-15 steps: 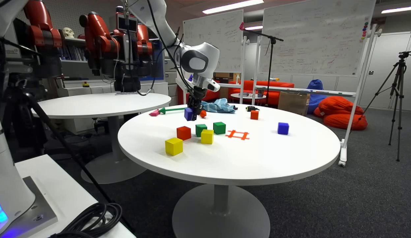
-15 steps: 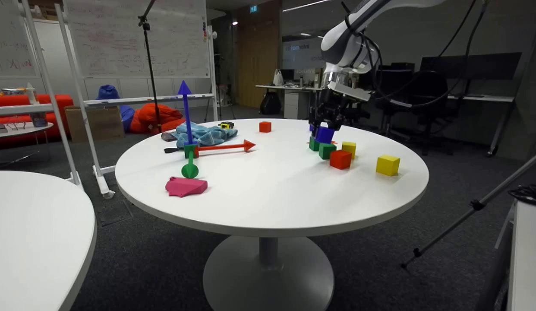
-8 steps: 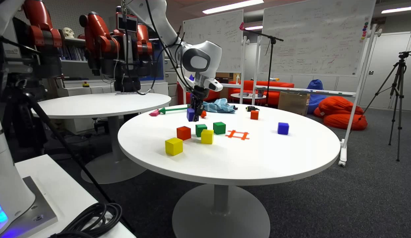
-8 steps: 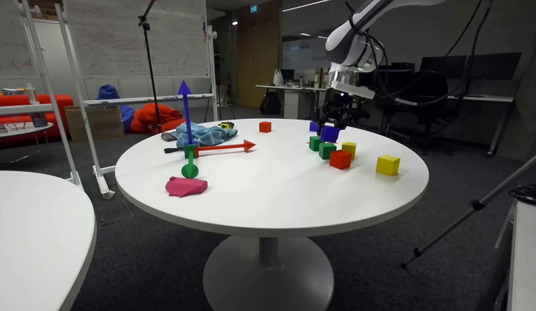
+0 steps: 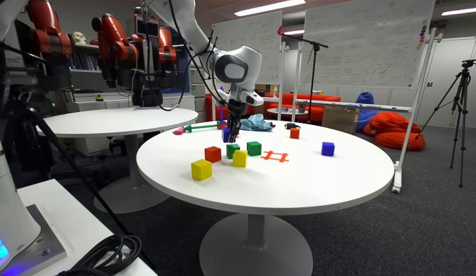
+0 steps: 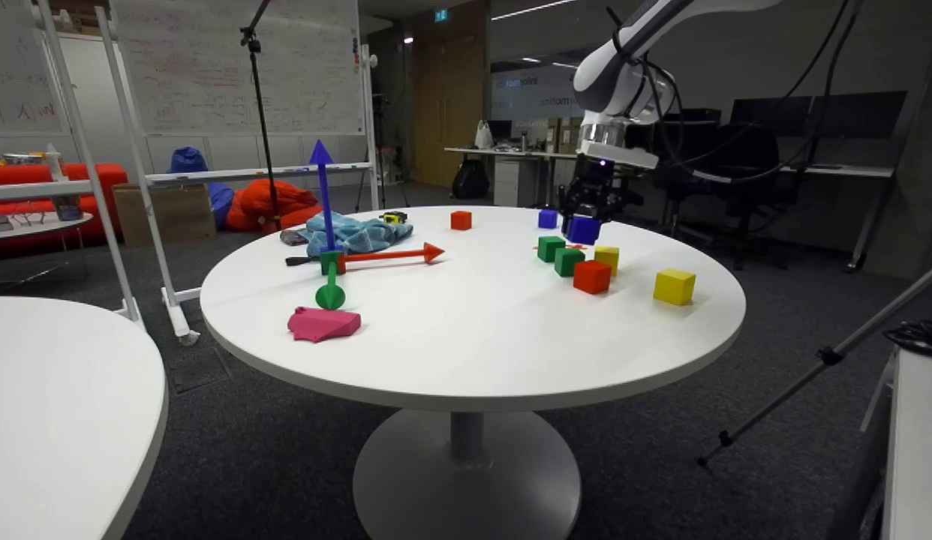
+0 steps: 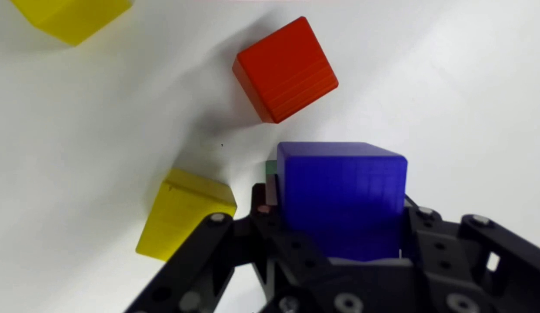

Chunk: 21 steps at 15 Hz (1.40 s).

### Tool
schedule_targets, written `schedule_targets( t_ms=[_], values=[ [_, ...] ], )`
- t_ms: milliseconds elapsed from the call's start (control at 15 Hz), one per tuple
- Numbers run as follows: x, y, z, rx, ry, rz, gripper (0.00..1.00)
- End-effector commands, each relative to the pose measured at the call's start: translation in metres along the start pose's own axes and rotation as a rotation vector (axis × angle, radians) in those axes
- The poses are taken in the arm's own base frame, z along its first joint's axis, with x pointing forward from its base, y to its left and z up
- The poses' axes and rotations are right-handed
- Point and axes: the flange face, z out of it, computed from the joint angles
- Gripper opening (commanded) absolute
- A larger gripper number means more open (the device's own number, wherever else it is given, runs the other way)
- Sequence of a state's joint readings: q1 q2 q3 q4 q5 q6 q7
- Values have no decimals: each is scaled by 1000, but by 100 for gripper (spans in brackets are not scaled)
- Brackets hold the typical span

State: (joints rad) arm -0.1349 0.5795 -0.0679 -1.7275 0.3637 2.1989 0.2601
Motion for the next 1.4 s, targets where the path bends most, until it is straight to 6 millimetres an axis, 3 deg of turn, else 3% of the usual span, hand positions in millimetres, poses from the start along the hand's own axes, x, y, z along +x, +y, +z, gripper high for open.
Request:
schedule_targets(
  t_ms=[0, 667, 1333],
  values=[
    [0, -1, -11, -56, 12, 49, 28],
    [-2, -16, -17, -142, 16, 88, 28],
    [15, -30, -17, -163, -18, 38, 28]
  ],
)
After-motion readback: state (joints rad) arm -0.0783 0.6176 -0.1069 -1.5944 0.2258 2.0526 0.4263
